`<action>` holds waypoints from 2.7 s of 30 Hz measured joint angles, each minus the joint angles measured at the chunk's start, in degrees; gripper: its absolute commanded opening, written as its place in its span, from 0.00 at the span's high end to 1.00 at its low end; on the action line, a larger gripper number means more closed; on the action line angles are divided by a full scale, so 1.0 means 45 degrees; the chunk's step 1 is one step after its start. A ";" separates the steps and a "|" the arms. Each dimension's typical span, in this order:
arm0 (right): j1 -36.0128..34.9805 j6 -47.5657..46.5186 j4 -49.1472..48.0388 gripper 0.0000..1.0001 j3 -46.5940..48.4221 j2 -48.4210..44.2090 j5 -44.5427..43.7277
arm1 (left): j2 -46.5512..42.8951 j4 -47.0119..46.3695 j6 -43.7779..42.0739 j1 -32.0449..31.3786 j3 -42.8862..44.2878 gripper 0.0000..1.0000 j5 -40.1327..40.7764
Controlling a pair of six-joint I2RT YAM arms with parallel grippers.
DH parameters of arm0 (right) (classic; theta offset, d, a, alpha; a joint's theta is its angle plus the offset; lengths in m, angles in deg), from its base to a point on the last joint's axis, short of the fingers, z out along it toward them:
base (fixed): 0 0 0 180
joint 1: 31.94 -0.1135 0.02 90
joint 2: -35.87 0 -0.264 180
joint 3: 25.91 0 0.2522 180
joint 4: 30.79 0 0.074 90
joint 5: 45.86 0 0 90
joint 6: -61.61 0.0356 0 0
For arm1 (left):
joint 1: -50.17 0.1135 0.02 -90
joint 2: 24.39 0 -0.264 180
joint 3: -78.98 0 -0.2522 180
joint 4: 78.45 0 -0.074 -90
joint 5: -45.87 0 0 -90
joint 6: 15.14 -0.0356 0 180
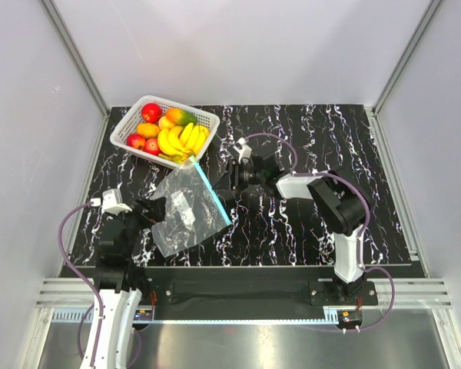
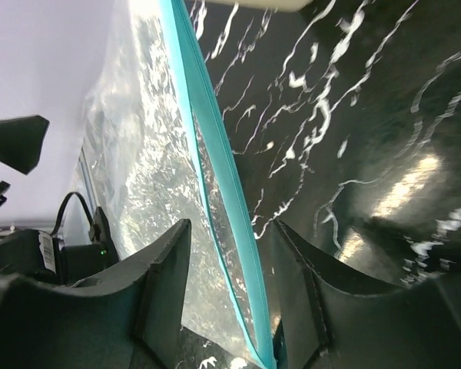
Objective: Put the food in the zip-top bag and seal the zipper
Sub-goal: Pick up the zipper food storage bag at the center of the board.
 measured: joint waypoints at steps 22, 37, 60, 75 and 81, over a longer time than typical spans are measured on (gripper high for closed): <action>-0.1462 -0.0277 -0.0233 1.00 -0.0291 -0.0835 -0.0471 | 0.0189 -0.0316 -0.0010 0.0000 -0.0039 0.01 -0.0670; -0.1457 -0.3730 0.9199 1.00 0.1253 -0.8242 -0.8315 | 0.4556 -0.0583 0.1302 -0.3429 0.4182 0.01 0.0554; -0.4799 -0.5387 1.3993 0.96 0.3682 -0.4702 -1.4528 | 0.4187 0.0277 0.2511 -0.5819 0.4813 0.01 0.2565; -0.4799 -0.4430 1.4081 1.00 0.7548 -0.3172 -1.3250 | 0.5328 -0.1409 0.1865 -0.5848 0.2662 0.06 0.0617; -0.4799 -0.3356 1.4212 1.00 0.7538 -0.3230 -1.3260 | 0.5319 -0.2254 0.1379 -0.6086 0.2608 0.01 0.0238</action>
